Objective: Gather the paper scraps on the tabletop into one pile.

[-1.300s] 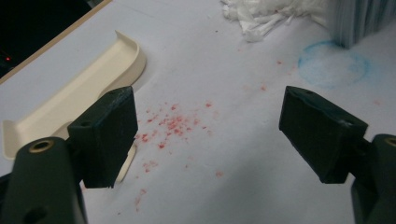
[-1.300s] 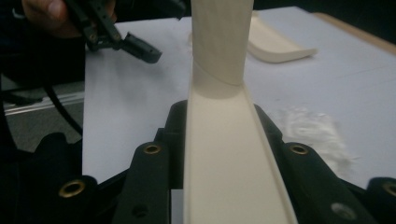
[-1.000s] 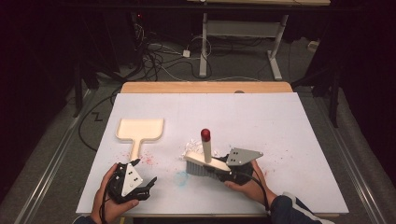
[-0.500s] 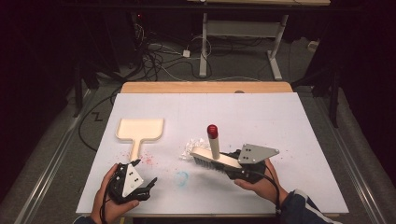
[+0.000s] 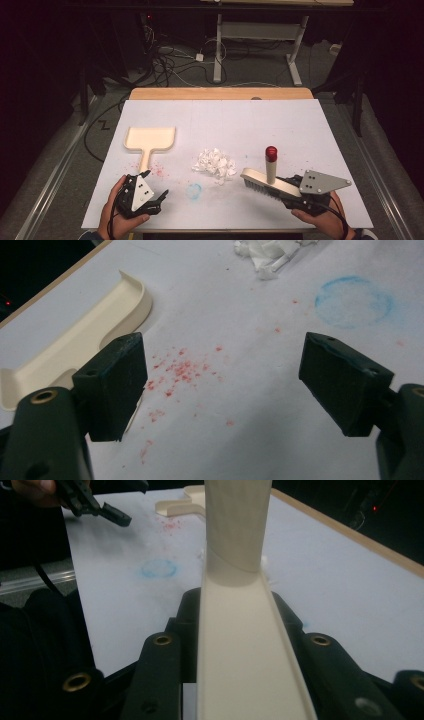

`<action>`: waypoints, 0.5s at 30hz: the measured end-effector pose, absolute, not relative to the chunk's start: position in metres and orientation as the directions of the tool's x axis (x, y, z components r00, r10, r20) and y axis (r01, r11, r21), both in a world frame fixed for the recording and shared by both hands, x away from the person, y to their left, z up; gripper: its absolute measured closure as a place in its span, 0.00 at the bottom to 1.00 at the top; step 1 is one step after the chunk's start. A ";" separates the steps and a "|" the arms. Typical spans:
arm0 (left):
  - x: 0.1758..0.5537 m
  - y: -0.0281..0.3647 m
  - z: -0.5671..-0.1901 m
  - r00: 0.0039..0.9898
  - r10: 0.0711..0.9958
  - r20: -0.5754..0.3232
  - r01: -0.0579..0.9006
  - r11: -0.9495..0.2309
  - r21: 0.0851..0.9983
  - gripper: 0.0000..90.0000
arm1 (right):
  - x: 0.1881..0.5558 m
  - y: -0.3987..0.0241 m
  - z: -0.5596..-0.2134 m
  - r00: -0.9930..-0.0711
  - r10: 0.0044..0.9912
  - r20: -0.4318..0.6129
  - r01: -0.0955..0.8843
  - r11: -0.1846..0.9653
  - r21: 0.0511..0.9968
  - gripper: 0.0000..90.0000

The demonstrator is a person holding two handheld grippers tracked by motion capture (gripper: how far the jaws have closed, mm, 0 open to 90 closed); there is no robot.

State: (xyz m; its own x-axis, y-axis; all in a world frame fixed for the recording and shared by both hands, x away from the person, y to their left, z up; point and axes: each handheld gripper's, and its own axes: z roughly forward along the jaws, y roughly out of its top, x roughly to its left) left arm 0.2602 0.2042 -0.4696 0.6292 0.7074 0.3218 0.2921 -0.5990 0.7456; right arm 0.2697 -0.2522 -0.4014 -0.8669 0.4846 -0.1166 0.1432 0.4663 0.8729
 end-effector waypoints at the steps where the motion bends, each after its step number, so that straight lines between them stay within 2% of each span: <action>1: 0.260 0.204 -0.470 0.629 0.707 0.322 0.292 -0.600 0.745 0.20 | 0.268 -0.256 -0.402 -0.864 0.491 -0.115 0.151 0.469 0.870 0.75; 10: 0.262 0.203 -0.471 0.632 0.706 0.318 0.300 -0.602 0.740 0.20 | 0.262 -0.280 -0.415 -0.839 0.544 -0.011 0.285 0.457 0.843 0.75; 15: 0.261 0.203 -0.471 0.634 0.705 0.316 0.300 -0.602 0.740 0.20 | 0.264 -0.283 -0.418 -0.842 0.537 0.057 0.343 0.451 0.824 0.75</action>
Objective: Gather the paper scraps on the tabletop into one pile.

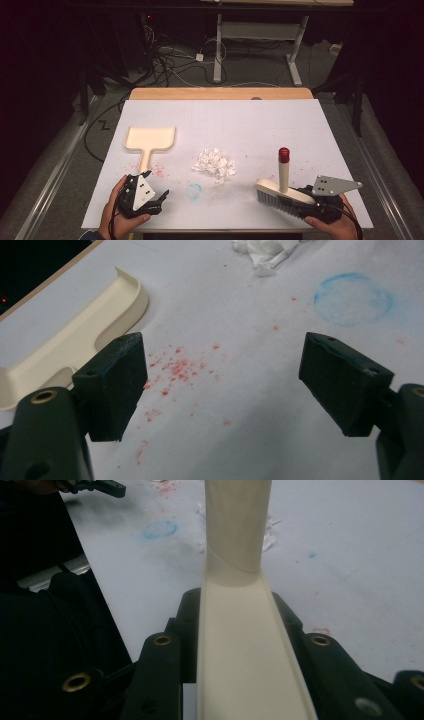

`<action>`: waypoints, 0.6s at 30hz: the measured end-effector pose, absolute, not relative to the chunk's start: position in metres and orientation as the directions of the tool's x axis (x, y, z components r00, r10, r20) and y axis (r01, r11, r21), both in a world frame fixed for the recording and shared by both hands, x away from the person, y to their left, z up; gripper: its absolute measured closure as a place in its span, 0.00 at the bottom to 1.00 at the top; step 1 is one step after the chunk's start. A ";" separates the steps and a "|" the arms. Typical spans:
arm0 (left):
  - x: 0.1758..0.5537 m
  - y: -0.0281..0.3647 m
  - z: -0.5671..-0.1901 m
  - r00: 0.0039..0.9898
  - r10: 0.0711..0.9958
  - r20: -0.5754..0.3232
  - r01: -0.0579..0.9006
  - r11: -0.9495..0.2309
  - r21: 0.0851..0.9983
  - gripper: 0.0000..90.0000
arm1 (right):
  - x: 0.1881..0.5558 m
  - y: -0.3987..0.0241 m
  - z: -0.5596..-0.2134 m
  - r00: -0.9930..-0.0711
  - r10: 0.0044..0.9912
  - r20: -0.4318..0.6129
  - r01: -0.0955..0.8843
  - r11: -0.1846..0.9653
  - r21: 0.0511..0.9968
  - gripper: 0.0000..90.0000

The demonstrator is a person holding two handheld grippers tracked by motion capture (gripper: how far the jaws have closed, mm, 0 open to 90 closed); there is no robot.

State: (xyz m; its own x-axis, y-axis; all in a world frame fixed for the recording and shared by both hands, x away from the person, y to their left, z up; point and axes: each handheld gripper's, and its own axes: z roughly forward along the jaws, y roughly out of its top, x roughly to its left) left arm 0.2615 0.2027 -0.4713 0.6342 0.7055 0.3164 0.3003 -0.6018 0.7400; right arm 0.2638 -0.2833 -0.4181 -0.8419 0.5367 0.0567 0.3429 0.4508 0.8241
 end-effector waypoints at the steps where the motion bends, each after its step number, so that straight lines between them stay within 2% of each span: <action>1: 0.261 0.202 -0.471 0.636 0.704 0.317 0.299 -0.604 0.739 0.20 | 0.266 -0.283 -0.419 -0.842 0.534 0.078 0.363 0.452 0.815 0.75; 12: 0.263 0.200 -0.473 0.648 0.693 0.315 0.302 -0.613 0.730 0.20 | 0.295 -0.294 -0.425 -0.789 0.594 0.157 0.480 0.437 0.761 0.74; 18: 0.264 0.197 -0.475 0.658 0.683 0.317 0.304 -0.626 0.718 0.20 | 0.323 -0.300 -0.427 -0.786 0.600 0.149 0.502 0.480 0.719 0.69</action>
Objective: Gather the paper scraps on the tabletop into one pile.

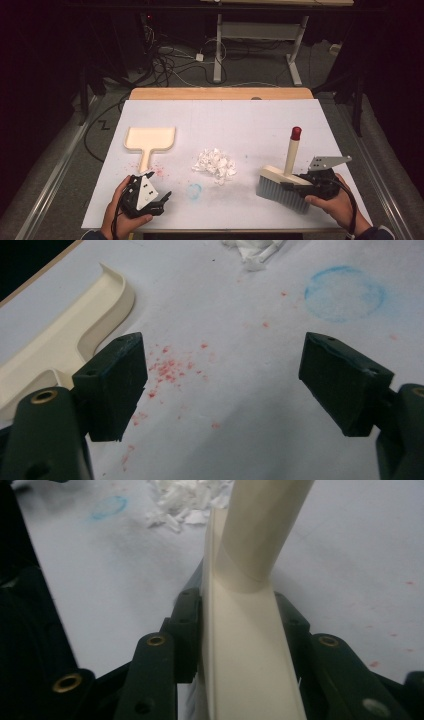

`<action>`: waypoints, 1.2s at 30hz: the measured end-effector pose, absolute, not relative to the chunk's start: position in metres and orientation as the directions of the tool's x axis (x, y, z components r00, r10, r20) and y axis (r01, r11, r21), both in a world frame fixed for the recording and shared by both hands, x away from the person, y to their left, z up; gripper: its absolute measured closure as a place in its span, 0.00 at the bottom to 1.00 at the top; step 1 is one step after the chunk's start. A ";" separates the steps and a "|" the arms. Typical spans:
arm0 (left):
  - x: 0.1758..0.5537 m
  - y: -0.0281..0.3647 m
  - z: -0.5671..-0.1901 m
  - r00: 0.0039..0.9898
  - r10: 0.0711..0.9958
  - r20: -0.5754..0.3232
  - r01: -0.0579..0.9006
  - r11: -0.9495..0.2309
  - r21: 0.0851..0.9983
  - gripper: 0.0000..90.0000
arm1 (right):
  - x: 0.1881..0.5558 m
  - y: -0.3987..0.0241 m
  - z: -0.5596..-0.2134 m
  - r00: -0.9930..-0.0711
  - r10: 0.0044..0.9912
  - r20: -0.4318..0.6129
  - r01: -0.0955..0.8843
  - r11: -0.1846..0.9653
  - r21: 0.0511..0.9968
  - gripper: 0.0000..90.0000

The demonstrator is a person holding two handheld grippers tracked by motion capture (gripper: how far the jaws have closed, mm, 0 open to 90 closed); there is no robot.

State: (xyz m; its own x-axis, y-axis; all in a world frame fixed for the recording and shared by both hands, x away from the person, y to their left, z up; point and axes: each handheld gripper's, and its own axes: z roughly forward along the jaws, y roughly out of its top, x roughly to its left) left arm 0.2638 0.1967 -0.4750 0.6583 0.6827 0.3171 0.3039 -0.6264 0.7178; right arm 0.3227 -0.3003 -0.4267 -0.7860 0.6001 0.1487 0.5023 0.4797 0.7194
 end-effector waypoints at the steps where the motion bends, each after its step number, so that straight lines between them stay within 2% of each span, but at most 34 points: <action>1: 0.264 0.196 -0.475 0.660 0.681 0.319 0.303 -0.629 0.716 0.20 | 0.328 -0.300 -0.427 -0.789 0.597 0.143 0.501 0.493 0.711 0.68; 6: 0.265 0.194 -0.477 0.669 0.672 0.318 0.304 -0.638 0.707 0.20 | 0.357 -0.295 -0.431 -0.815 0.570 0.107 0.504 0.605 0.616 0.59; 8: 0.265 0.194 -0.478 0.672 0.669 0.318 0.304 -0.641 0.705 0.20 | 0.367 -0.294 -0.429 -0.817 0.574 0.051 0.480 0.630 0.610 0.55; 17: 0.265 0.192 -0.479 0.684 0.656 0.320 0.299 -0.652 0.697 0.20 | 0.399 -0.290 -0.431 -0.855 0.518 0.002 0.442 0.728 0.524 0.49; 19: 0.265 0.192 -0.479 0.682 0.658 0.319 0.300 -0.650 0.698 0.20 | 0.404 -0.286 -0.433 -0.864 0.504 -0.017 0.428 0.750 0.504 0.44; 21: 0.266 0.193 -0.479 0.682 0.660 0.315 0.302 -0.646 0.701 0.20 | 0.407 -0.283 -0.434 -0.844 0.526 -0.109 0.420 0.773 0.476 0.41; 22: 0.267 0.193 -0.479 0.681 0.661 0.314 0.304 -0.645 0.701 0.20 | 0.408 -0.282 -0.434 -0.832 0.533 -0.152 0.416 0.782 0.465 0.35; 23: 0.267 0.193 -0.479 0.680 0.663 0.312 0.306 -0.644 0.701 0.20 | 0.409 -0.282 -0.433 -0.824 0.541 -0.169 0.416 0.780 0.468 0.36; 28: 0.268 0.192 -0.479 0.680 0.664 0.312 0.307 -0.643 0.701 0.20 | 0.402 -0.289 -0.427 -0.755 0.631 -0.178 0.406 0.664 0.628 0.31; 32: 0.266 0.194 -0.478 0.675 0.667 0.316 0.304 -0.641 0.705 0.20 | 0.375 -0.293 -0.424 -0.681 0.683 -0.264 0.317 0.600 0.734 0.28; 36: 0.264 0.194 -0.476 0.665 0.674 0.322 0.295 -0.633 0.716 0.20 | 0.341 -0.304 -0.421 -0.610 0.754 -0.244 0.258 0.480 0.839 0.25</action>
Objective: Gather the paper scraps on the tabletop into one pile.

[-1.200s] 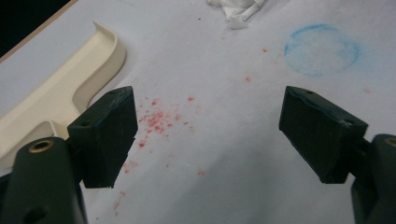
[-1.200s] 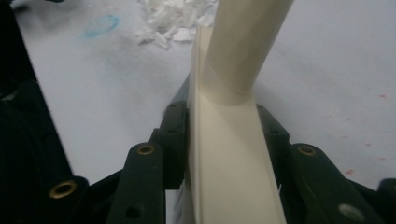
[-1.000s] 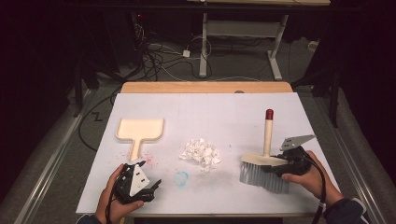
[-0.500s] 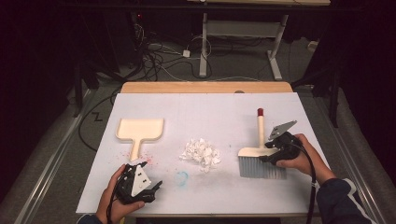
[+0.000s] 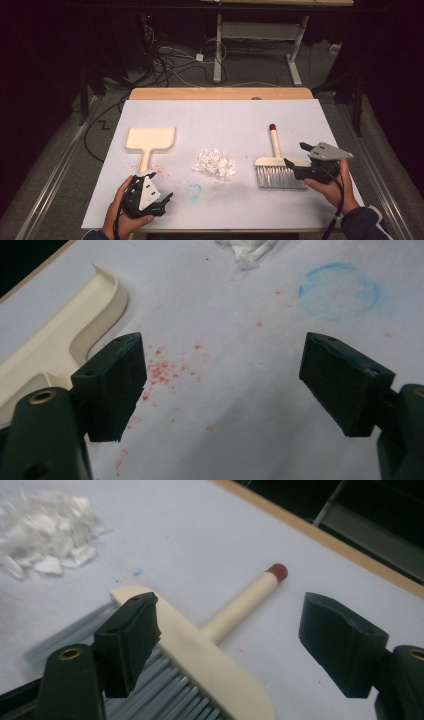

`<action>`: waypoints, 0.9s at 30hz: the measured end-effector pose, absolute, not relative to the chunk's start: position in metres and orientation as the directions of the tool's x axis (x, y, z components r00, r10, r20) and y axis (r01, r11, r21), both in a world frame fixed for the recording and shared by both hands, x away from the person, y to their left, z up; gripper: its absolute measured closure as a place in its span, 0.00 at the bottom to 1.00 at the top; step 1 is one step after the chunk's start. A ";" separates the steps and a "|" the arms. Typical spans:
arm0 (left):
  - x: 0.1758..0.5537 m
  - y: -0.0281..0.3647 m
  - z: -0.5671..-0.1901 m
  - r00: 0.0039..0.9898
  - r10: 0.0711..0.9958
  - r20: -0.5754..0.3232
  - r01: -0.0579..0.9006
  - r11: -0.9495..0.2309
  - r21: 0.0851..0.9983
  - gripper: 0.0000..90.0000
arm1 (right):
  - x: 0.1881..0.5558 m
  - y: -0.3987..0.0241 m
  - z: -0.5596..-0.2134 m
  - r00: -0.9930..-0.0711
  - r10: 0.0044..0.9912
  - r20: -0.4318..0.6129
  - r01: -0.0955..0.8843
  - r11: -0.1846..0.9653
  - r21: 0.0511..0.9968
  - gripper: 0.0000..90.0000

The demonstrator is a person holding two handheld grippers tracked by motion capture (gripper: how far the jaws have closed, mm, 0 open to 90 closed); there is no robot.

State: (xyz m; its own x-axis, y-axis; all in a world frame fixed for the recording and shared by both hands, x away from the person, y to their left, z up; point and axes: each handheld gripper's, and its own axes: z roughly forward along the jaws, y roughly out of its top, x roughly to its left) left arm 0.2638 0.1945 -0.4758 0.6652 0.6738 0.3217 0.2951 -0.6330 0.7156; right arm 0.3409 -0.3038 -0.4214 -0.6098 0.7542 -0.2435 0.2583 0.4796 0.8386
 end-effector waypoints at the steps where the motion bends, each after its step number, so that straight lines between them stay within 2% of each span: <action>1: 0.263 0.195 -0.475 0.663 0.674 0.325 0.292 -0.633 0.717 0.20 | 0.335 -0.306 -0.422 -0.595 0.766 -0.245 0.250 0.465 0.849 0.25; 5: 0.262 0.196 -0.475 0.658 0.677 0.329 0.293 -0.633 0.716 0.20 | 0.307 -0.309 -0.428 -0.551 0.787 -0.277 0.222 0.458 0.861 0.22; 10: 0.260 0.196 -0.474 0.653 0.681 0.330 0.287 -0.627 0.724 0.18 | 0.286 -0.308 -0.436 -0.550 0.786 -0.281 0.211 0.457 0.864 0.21; 27: 0.264 0.196 -0.475 0.654 0.682 0.328 0.297 -0.630 0.717 0.18 | 0.286 -0.304 -0.438 -0.541 0.781 -0.314 0.193 0.478 0.857 0.21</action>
